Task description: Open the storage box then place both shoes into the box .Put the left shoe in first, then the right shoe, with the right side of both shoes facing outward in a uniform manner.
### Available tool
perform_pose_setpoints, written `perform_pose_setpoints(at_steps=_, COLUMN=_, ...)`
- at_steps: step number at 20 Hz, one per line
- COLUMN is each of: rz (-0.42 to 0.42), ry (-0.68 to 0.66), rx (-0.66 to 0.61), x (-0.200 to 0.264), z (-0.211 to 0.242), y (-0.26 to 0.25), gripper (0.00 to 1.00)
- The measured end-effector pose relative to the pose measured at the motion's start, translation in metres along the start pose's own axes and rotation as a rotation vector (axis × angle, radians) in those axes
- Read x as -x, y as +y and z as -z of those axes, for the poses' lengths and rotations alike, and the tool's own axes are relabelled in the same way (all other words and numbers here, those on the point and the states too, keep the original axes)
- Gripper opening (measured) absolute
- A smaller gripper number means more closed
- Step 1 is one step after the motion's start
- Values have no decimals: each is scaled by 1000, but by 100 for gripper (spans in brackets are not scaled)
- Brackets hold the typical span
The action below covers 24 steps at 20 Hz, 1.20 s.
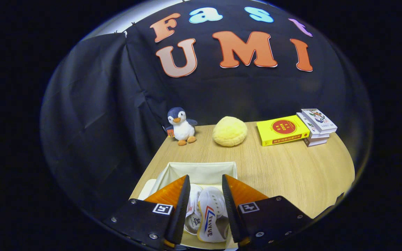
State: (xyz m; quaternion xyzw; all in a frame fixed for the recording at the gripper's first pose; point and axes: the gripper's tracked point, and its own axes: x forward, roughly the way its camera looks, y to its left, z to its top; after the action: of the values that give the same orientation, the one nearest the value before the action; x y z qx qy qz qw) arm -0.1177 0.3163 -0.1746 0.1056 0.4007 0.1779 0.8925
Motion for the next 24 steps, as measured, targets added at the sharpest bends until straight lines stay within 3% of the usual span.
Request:
perform_pose_setpoints(at_steps=11, rz=32, ry=-303, rx=82, x=65, z=-111, y=-105, gripper=86)
perform_pose_setpoints(at_steps=17, rz=72, ry=-507, rx=83, x=111, z=-177, y=-161, gripper=93)
perform_pose_setpoints(at_steps=24, rz=105, ry=-694, rx=75, x=156, z=-226, y=-202, gripper=93)
